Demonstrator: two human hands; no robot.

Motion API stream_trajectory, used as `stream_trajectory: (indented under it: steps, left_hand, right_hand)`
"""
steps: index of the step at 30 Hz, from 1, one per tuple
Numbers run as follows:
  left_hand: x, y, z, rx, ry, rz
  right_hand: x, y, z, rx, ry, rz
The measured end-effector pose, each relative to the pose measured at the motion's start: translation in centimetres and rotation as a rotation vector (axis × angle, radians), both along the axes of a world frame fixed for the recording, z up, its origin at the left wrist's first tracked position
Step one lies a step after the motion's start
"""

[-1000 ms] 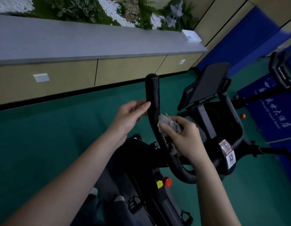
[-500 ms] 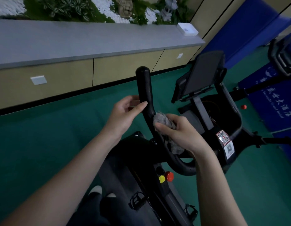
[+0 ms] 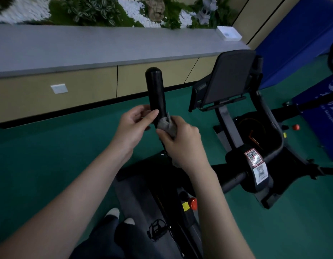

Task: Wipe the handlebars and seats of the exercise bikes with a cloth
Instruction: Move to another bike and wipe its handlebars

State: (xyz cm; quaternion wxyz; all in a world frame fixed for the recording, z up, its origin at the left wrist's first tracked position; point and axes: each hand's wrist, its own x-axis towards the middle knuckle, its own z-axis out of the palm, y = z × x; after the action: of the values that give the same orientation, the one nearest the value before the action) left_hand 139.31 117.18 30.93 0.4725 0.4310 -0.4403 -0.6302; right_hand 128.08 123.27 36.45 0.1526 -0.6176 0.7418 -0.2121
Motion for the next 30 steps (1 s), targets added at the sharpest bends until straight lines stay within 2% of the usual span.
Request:
stream_trajectory:
  steps: [5, 8, 10, 12, 15, 18, 21, 26, 30]
  left_hand:
    - [-0.4, 0.5, 0.3, 0.038, -0.001, 0.068]
    - [-0.3, 0.8, 0.6, 0.013, -0.048, 0.091]
    - [-0.1, 1.2, 0.7, -0.053, -0.144, 0.144]
    - [0.4, 1.6, 0.7, -0.216, -0.342, 0.232]
    - [1.6, 2.2, 1.1, -0.613, -0.660, 0.282]
    - [1.9, 1.4, 2.2, -0.967, -0.838, 0.191]
    - [1.4, -0.4, 3.1, -1.227, -0.981, 0.005]
    - [1.0, -3.9, 3.6, -1.468, -1.169, -0.248]
    - [1.5, -5.7, 3.6, -1.590, -1.205, -0.291]
  right_hand:
    - [-1.6, 2.1, -0.4, 0.080, -0.085, -0.003]
    - [-1.4, 2.8, -0.7, 0.016, -0.103, 0.008]
    - [-1.2, 2.9, -0.8, -0.033, -0.149, 0.005]
    - [-1.4, 3.3, -1.0, -0.069, -0.214, 0.013]
    - [-2.2, 4.6, -1.3, -0.091, -0.282, 0.020]
    - [-2.6, 5.2, -1.4, -0.085, -0.317, 0.029]
    - [-2.4, 4.1, -1.5, -0.074, -0.318, -0.011]
    - [-1.9, 0.2, -1.3, 0.043, -0.406, -0.158]
    - [-1.7, -1.3, -0.9, 0.158, -0.526, -0.213]
